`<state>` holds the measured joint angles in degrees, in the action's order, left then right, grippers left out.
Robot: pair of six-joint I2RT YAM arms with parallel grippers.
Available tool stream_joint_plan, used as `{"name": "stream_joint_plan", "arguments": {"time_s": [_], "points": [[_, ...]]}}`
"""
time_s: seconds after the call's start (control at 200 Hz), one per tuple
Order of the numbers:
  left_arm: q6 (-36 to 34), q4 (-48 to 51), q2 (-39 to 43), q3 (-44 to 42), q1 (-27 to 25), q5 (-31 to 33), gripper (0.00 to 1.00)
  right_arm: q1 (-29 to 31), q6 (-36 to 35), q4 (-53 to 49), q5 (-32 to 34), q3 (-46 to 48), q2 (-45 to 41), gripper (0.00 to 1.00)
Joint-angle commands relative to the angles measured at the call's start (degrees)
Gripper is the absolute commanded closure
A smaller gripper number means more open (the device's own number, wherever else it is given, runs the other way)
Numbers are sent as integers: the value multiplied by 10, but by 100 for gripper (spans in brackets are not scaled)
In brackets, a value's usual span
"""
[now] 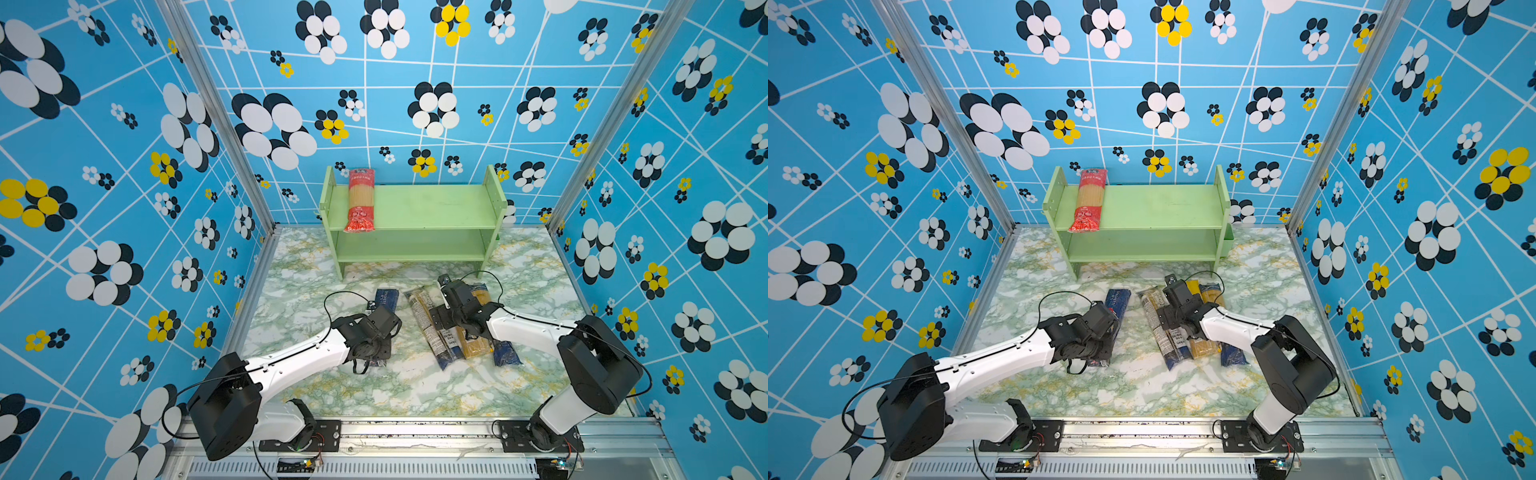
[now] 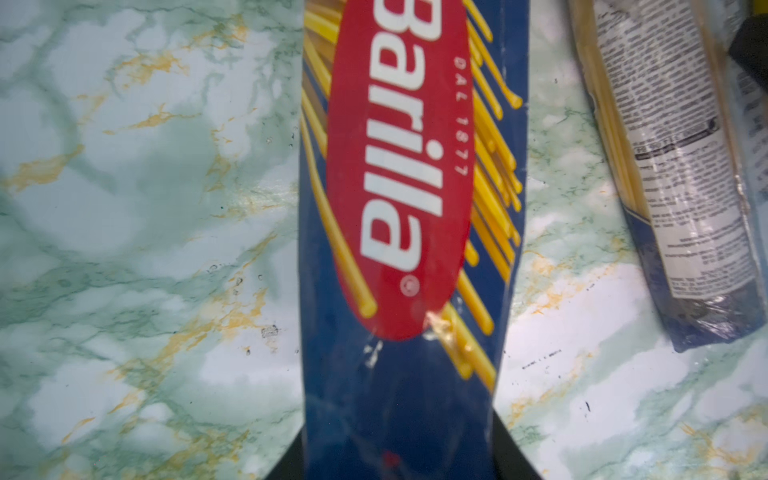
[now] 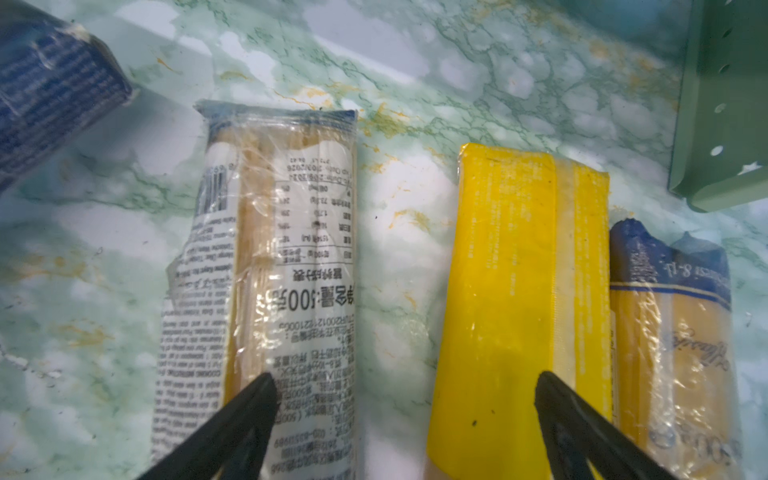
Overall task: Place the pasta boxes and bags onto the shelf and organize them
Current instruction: 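Lift the Barilla box upright off the table with the left gripper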
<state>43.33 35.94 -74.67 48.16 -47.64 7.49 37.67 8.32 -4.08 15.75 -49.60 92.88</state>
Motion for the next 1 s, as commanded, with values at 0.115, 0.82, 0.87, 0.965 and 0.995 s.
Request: {"name": "stream_joint_plan", "arguments": {"time_s": [0.115,0.82,0.87,0.965,0.995], "points": [[-20,-4,57,52,7,15,100,-4,-5,-15,-4,-17,15,1],[-78,28,138,148,36,-140,100,-8,-7,-13,-5,-13,25,1],[-83,26,139,156,42,-157,100,-7,-7,-13,-5,-13,26,1],[-92,21,143,174,56,-189,100,-8,-8,-12,-5,-14,27,1],[-96,21,143,180,60,-200,100,-8,-8,-11,-6,-14,29,1]]}}
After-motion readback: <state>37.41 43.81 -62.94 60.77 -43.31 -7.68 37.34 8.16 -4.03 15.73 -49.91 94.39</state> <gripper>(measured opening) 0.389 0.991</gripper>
